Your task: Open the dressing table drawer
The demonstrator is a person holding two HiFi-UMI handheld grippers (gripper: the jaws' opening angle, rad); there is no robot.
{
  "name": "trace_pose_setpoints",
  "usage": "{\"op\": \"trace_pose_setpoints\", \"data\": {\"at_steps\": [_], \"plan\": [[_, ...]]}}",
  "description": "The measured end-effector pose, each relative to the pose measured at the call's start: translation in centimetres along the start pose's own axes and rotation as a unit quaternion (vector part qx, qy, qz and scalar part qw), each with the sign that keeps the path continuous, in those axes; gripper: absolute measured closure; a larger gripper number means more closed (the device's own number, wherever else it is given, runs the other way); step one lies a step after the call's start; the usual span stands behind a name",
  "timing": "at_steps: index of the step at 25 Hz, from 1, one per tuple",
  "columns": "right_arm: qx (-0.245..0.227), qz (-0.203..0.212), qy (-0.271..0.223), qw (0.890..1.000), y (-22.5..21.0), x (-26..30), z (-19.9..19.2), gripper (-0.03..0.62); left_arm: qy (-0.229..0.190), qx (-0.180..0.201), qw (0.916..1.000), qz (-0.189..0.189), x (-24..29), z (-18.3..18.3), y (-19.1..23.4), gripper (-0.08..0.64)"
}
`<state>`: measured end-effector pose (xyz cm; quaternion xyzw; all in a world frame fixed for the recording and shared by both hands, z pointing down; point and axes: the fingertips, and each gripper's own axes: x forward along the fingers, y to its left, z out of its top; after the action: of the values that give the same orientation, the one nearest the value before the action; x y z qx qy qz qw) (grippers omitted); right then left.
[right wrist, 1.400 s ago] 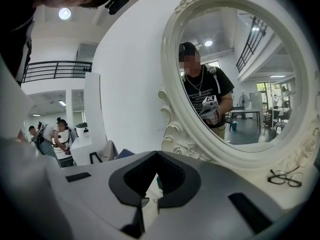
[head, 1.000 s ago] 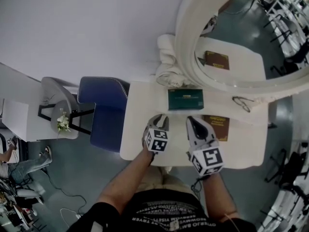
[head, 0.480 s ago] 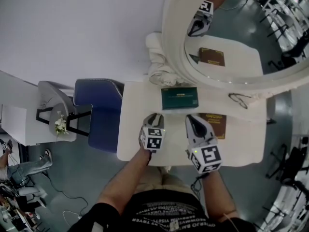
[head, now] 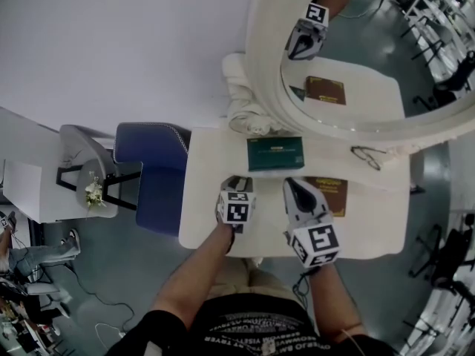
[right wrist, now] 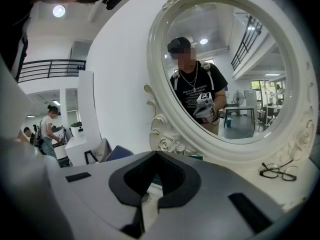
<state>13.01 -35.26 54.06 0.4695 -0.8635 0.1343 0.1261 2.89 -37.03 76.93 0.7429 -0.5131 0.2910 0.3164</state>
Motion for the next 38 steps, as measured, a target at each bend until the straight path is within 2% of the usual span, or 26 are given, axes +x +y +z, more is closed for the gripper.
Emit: {"op": "trace_pose_setpoints", "data": {"at_steps": [4,13,23,38], "plan": [[0.001,0.005,0.003,1.0,0.0,0.3,-0.3,0.591,0.0,-0.016,0.9999,0.005,0.1,0.1,0.0,0.465],[-0.004,0.02,0.0,1.0,0.9,0.9,0.3,0.591,-0.004,-0.022,0.9998,0.0,-0.2,-0.4,-0.3,0.468],[-0.002,0.01,-0.004,1.0,0.1,-0.6,0.7,0.591,-0.004,-0.013,0.9999,0.001,-1.4,-2.1,-0.3,0.468],[-0.007,0.003,-0.011,1.0,1.1,-2.7,1.0,0.591,0.0,-0.02,0.9998,-0.002,-2.7,-3.9,-1.0,0.468]]}}
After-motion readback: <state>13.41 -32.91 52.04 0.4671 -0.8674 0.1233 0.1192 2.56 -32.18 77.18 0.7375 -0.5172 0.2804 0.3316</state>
